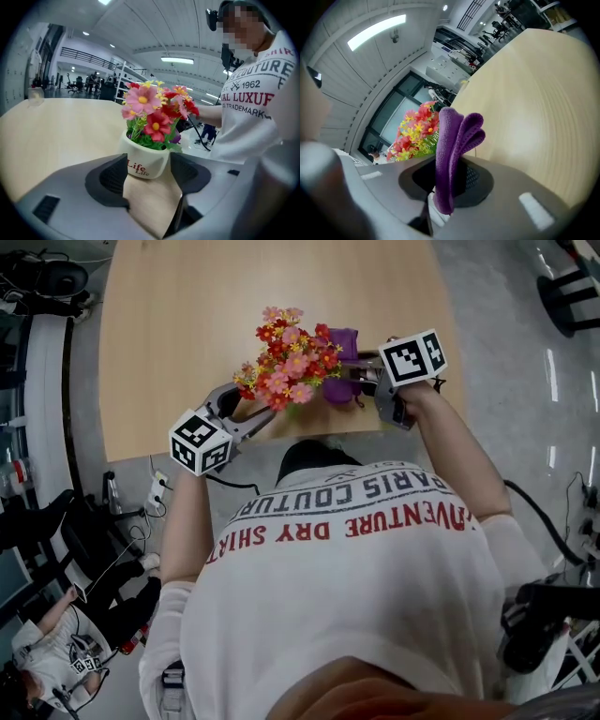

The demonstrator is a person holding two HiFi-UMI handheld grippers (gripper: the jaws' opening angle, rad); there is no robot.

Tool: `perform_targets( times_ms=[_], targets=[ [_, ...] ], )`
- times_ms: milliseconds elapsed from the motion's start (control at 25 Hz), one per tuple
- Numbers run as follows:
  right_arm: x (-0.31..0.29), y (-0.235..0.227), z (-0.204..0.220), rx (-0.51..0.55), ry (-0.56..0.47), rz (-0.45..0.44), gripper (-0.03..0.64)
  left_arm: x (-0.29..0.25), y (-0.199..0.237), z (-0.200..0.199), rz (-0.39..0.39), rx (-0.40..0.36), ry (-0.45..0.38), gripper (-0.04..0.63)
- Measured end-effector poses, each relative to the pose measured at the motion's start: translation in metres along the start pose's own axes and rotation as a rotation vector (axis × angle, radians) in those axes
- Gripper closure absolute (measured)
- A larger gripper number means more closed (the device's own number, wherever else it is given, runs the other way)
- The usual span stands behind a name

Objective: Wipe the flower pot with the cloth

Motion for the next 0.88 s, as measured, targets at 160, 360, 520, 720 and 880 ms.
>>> perform_targets(
  times_ms=[160, 360, 520, 720, 880],
  targets=[
    [0.004, 0.004, -0.011, -0.005, 0.022, -0.028, 0.560, -0.006, -0.013, -0.006, -0.078, 0.060, -0.122, 0.324],
    [-0.010, 0.005, -0.008, -0.018, 0.095, -0.046, 0.560, -0.013, -0.024, -0.013, -0.078, 0.072, -0.160, 0.324],
    [-0.020, -0.002, -0.009, -0.021, 0.111, -0.039, 0.560, -0.013, -0.022, -0.013, -0.078, 0.070, -0.165, 0.324],
    [-0.027, -0.013, -0.005, 0.013, 0.158, 0.029, 0.560, -0.012, -0.023, -0.014, -0.077, 0.068, -0.162, 0.324],
    [-0.037, -0.032, 0.004, 0.094, 0.211, 0.166, 0.560, -0.013, -0.023, -0.015, -0.078, 0.068, -0.159, 0.324]
  ],
)
Point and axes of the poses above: the fingertips, and each gripper's own axes: x backward along the fingers, y to its left, z out of its underside, the point moved 1 cm from there along x, backward along the fingers, and after that the axes turned 7 degrees about z, right-handed, at the moved point
